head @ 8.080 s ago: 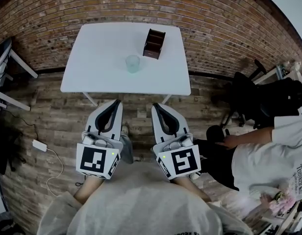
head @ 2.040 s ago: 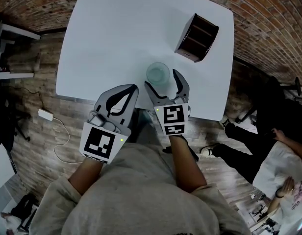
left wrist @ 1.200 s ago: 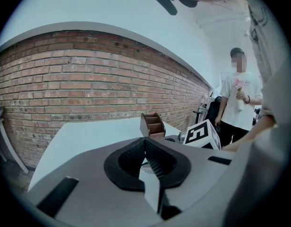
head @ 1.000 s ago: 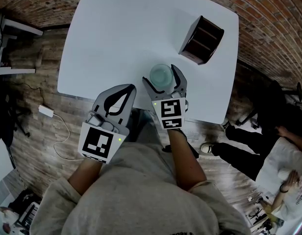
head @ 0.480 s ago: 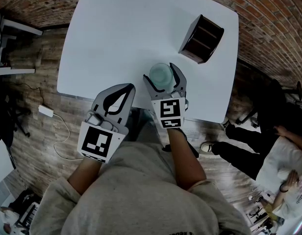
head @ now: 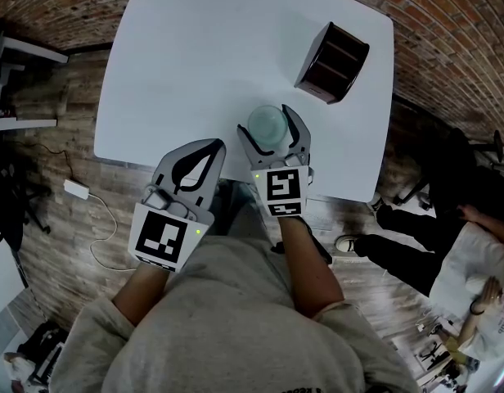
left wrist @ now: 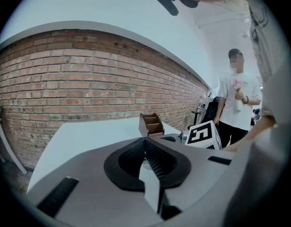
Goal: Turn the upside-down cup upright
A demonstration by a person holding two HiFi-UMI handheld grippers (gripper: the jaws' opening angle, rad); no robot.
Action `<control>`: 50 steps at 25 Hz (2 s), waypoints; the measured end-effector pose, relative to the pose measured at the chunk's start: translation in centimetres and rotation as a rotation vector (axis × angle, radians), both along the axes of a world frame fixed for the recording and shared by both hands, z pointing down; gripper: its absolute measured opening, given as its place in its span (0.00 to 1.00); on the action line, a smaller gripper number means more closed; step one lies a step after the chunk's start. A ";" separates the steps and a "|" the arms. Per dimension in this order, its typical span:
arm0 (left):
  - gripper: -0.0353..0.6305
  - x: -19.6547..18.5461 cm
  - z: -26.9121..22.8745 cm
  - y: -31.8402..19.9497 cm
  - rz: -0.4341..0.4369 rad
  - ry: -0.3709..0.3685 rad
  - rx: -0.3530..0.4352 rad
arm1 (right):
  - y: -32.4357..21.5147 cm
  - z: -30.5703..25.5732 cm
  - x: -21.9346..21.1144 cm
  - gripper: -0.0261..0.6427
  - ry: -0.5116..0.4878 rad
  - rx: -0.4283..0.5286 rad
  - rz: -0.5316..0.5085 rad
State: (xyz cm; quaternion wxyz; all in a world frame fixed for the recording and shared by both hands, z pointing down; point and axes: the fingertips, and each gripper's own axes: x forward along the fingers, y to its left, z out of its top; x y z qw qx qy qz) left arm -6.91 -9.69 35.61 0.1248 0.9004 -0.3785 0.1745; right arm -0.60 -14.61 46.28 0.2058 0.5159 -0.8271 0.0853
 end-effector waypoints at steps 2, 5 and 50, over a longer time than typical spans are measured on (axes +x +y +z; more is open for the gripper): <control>0.07 0.1 -0.1 0.1 0.006 0.002 0.001 | 0.1 -0.3 0.1 0.62 -0.044 -0.002 0.016; 0.07 0.3 -0.1 0.2 0.014 0.003 -0.001 | 0.1 -0.6 0.2 0.62 -0.085 -0.001 0.031; 0.07 1.3 -0.3 1.3 0.076 0.005 0.004 | 0.6 -2.4 2.0 0.62 -1.126 -0.082 0.194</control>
